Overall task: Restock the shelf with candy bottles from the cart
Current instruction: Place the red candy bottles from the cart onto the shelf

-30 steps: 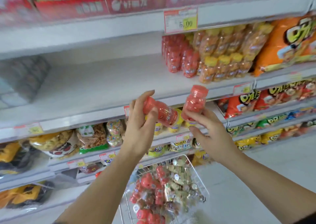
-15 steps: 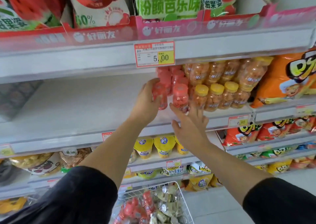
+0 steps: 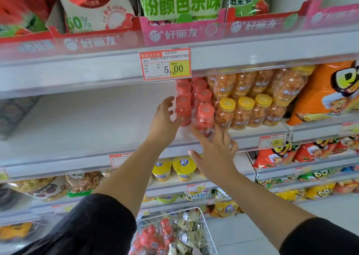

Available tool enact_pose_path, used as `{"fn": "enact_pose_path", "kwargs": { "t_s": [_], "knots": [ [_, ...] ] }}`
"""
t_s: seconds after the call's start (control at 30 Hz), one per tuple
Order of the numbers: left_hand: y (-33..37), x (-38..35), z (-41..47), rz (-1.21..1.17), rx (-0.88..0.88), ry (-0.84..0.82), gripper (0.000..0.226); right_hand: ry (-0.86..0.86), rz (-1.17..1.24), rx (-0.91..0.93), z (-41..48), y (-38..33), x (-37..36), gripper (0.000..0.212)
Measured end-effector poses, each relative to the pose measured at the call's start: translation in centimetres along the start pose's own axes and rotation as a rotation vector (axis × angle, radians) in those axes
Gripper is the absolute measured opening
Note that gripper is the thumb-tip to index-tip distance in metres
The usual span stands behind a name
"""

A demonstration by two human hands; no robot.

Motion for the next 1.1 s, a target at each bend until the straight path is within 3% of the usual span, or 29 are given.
{"fn": "enact_pose_path", "kwargs": {
  "t_s": [0.1, 0.2, 0.4, 1.1],
  "knots": [
    [0.1, 0.6, -1.2, 0.101, 0.048, 0.096, 0.031, 0.065, 0.061, 0.049, -1.2, 1.0, 0.4, 0.057],
    [0.8, 0.9, -2.6, 0.226, -0.022, 0.061, 0.009, 0.187, 0.068, 0.141, -2.1, 1.9, 0.4, 0.052],
    [0.7, -0.6, -3.0, 0.397, -0.002, -0.177, 0.037, 0.142, -0.093, 0.306, -0.7, 1.1, 0.4, 0.052],
    [-0.4, -1.5, -0.7, 0.355, -0.039, -0.186, 0.045, 0.050, -0.077, 0.307, 0.0, 1.8, 0.4, 0.055]
  ]
}}
Point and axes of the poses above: each hand's wrist, its own z-axis towards the middle knuckle, its own x-axis out of the back of the hand, y = z × x, the point moved 3 cm from there along z, towards the middle knuckle, and after that the axes turned 7 degrees about -x, right-handed, at the moved point
